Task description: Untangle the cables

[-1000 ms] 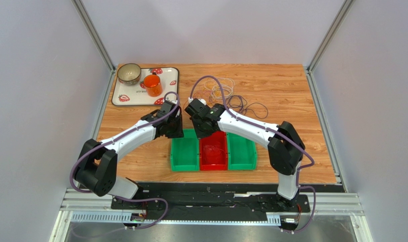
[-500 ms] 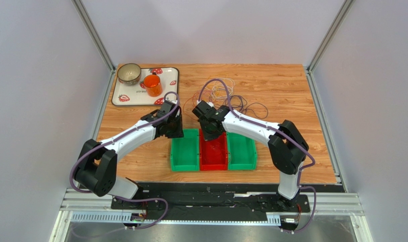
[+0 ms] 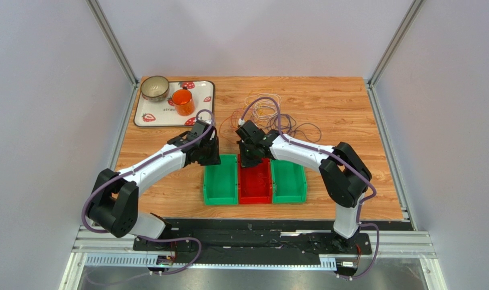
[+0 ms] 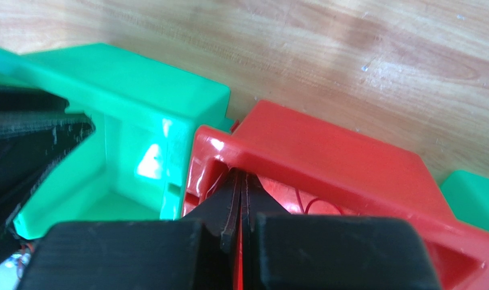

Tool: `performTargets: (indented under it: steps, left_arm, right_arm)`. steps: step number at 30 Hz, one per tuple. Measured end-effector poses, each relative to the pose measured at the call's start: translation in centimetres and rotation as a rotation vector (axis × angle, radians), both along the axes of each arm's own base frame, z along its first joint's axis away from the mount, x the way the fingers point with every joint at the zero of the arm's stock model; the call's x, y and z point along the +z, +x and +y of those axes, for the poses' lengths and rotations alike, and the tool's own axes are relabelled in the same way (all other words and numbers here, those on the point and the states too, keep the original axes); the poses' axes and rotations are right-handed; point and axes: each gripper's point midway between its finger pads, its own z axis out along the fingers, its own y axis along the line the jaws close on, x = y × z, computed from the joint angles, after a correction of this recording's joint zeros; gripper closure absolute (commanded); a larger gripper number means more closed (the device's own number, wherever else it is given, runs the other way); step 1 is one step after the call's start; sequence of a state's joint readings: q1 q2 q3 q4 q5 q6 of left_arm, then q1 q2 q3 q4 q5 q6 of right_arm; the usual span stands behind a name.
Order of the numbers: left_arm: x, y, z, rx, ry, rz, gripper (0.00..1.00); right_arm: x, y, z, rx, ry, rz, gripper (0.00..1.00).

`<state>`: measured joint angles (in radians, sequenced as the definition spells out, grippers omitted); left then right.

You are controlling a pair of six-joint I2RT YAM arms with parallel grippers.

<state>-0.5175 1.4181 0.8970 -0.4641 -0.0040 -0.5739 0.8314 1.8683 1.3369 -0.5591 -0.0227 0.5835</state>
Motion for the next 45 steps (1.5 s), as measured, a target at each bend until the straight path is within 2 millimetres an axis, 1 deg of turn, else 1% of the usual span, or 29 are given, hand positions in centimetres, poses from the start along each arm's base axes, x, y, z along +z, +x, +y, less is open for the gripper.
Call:
performTargets:
  steps: [3,4,9,10,12,16,18,22,25,28,31,34,36,37,39,40,43,45]
  left_arm:
    - [0.3,-0.1,-0.2,-0.006,-0.009,0.004,0.6]
    - [0.5,-0.1,-0.2,-0.009,-0.013,0.003,0.59]
    - [1.5,-0.1,-0.5,-0.015,-0.032,-0.011,0.55]
    - [1.8,-0.1,-0.6,-0.017,-0.037,-0.015,0.55]
    - [2.5,0.1,-0.7,-0.017,-0.044,-0.027,0.53]
    - [3.6,0.4,-0.8,-0.017,-0.057,-0.049,0.5]
    - [4.1,0.4,-0.8,-0.018,-0.058,-0.052,0.48]
    - [5.1,0.3,-0.8,-0.019,-0.063,-0.062,0.47]
    - [6.1,0.3,-0.7,-0.025,-0.062,-0.071,0.45]
    - [7.5,0.2,-0.5,-0.037,-0.052,-0.086,0.43]
    - [9.5,0.1,0.1,-0.051,-0.033,-0.123,0.41]
    - [11.9,0.1,0.9,-0.071,0.006,-0.154,0.41]
    - [13.4,0.4,1.8,-0.071,0.055,-0.188,0.39]
    - [13.8,0.4,2.3,-0.07,0.078,-0.201,0.38]
    - [14.0,0.4,3.8,-0.052,0.148,-0.219,0.37]
    - [13.9,0.2,4.9,-0.04,0.2,-0.22,0.36]
    - [13.6,0.0,7.4,0.002,0.315,-0.229,0.36]
    - [12.8,-0.5,8.6,0.021,0.366,-0.224,0.36]
  right_arm:
    - [0.2,0.4,0.1,-0.009,0.022,0.0,0.85]
    - [0.4,0.6,0.1,-0.012,0.028,-0.006,0.77]
    - [1.7,0.8,0.0,-0.009,0.044,-0.03,0.7]
    - [2.0,0.8,0.0,-0.007,0.047,-0.033,0.67]
    - [2.8,0.8,-0.2,-0.001,0.048,-0.044,0.64]
    - [4.9,0.8,-0.5,0.008,0.058,-0.082,0.6]
    - [6.1,0.9,-0.8,0.004,0.062,-0.11,0.59]
    - [8.6,1.0,-2.3,-0.01,0.069,-0.169,0.59]
    - [9.8,0.6,-4.3,-0.029,0.072,-0.197,0.59]
    - [9.6,-0.3,-6.5,-0.044,0.047,-0.201,0.59]
    - [8.5,-1.2,-8.3,-0.053,0.005,-0.184,0.6]
    - [7.6,-1.8,-9.2,-0.051,-0.03,-0.163,0.6]
    - [7.7,-1.7,-9.4,-0.051,-0.032,-0.165,0.6]
    - [7.8,-1.4,-9.4,-0.051,-0.035,-0.165,0.6]
    - [8.4,-0.5,-8.7,-0.047,-0.028,-0.174,0.6]
    - [8.7,0.2,-8.2,-0.044,-0.025,-0.179,0.6]
    - [10.1,2.8,-5.9,-0.033,0.003,-0.21,0.61]
    - [10.4,4.4,-4.5,-0.027,0.016,-0.22,0.61]
